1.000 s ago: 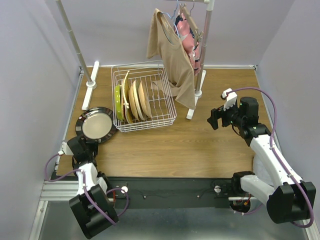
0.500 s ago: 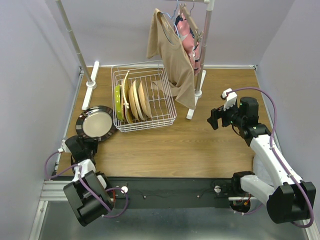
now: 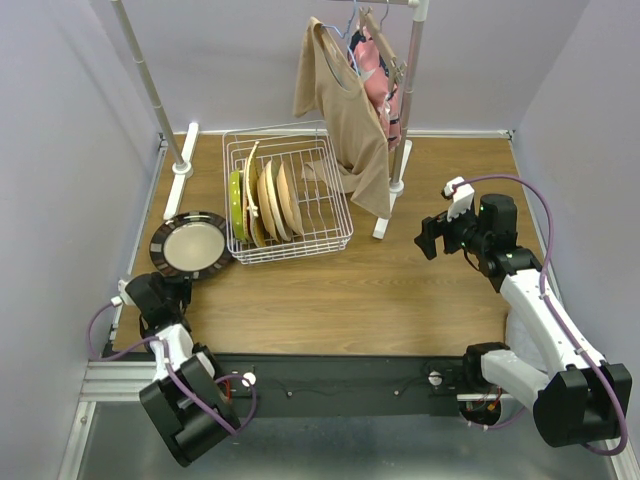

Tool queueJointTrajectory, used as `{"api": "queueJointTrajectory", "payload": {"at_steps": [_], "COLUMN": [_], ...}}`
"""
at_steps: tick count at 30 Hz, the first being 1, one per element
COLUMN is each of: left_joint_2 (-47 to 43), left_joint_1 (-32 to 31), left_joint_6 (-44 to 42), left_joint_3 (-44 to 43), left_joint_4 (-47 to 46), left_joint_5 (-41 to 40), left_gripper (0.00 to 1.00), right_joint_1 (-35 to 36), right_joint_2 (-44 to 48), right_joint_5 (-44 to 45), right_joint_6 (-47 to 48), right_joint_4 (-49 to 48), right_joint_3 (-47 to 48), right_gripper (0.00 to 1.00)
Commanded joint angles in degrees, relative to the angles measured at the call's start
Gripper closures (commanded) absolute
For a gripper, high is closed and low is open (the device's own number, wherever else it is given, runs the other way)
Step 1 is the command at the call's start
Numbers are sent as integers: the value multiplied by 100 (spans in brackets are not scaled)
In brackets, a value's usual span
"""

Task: Load the plates into the dish rack
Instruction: Grab a plate with the left arm

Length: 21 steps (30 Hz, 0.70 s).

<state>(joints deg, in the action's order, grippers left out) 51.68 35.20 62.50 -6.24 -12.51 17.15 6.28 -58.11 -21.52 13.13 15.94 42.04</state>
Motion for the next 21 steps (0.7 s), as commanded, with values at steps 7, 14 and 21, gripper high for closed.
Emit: {"api": "queueJointTrajectory", "payload": {"at_steps": [7, 14, 21], "left_joint_2": [-800, -739, -677], "left_joint_1": [83, 127, 277], "left_joint_6": [-256, -598, -792], "left_joint_3": [-299, -474, -817], "left_joint_4": [663, 223, 320], "left_joint_5": [122, 474, 526], "left_gripper": [100, 100, 100], "right_joint_1": [-13, -22, -22], "right_joint_2": [19, 45, 45], "right_joint_5": [-45, -63, -107], "right_joint_6": [41, 50, 41], "right_joint_4": [-48, -48, -39], "right_joint_3": [-64, -65, -73], "right_gripper": [0, 0, 0]}}
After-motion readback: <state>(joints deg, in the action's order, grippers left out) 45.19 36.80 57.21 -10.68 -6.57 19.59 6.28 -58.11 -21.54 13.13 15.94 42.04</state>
